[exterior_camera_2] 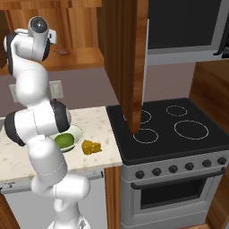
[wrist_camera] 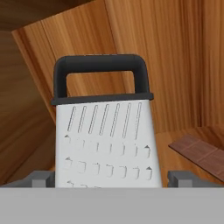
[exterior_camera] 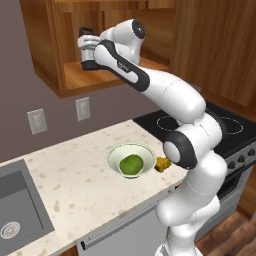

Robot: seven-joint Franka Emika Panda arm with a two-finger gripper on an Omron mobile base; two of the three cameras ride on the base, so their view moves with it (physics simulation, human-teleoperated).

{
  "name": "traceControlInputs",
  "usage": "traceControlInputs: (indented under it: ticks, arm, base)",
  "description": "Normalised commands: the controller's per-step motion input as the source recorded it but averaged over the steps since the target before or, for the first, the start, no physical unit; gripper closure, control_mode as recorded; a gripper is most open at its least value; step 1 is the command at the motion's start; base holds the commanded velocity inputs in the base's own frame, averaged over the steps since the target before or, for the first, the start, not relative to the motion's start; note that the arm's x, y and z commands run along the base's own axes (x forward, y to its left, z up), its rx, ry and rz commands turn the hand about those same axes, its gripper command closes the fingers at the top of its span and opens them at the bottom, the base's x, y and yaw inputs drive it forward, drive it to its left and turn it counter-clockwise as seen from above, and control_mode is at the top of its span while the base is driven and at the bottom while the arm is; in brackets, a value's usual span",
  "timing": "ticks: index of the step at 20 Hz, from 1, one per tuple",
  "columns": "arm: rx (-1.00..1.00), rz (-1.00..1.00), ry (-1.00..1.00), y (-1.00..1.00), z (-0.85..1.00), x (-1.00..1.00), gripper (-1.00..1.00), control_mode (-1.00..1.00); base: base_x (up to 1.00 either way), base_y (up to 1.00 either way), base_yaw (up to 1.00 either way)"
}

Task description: Pick the cheese from the fridge and the cheese grater from the cabinet and place them next to the salad bowl.

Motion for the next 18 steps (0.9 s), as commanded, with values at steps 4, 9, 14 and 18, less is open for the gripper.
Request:
traceControlInputs:
  ticks: [4, 9, 14, 18]
  arm:
    - [0.00, 0.00, -0.01, 0.00, 0.00, -0.16, 1.00, -1.00]
    - [0.00, 0.00, -0.05, 0.00, 0.00, -0.23, 1.00, -1.00]
    - [0.00, 0.00, -0.04, 0.00, 0.00, -0.20, 1.00, -1.00]
    - [0.00, 0.00, -0.05, -0.04, 0.00, -0.36, 1.00, -1.00]
  base:
    - [0.00, 0.00, 0.00]
    - [0.00, 0.00, 0.00]
    - [0.00, 0.00, 0.00]
    - [0.00, 0.00, 0.00]
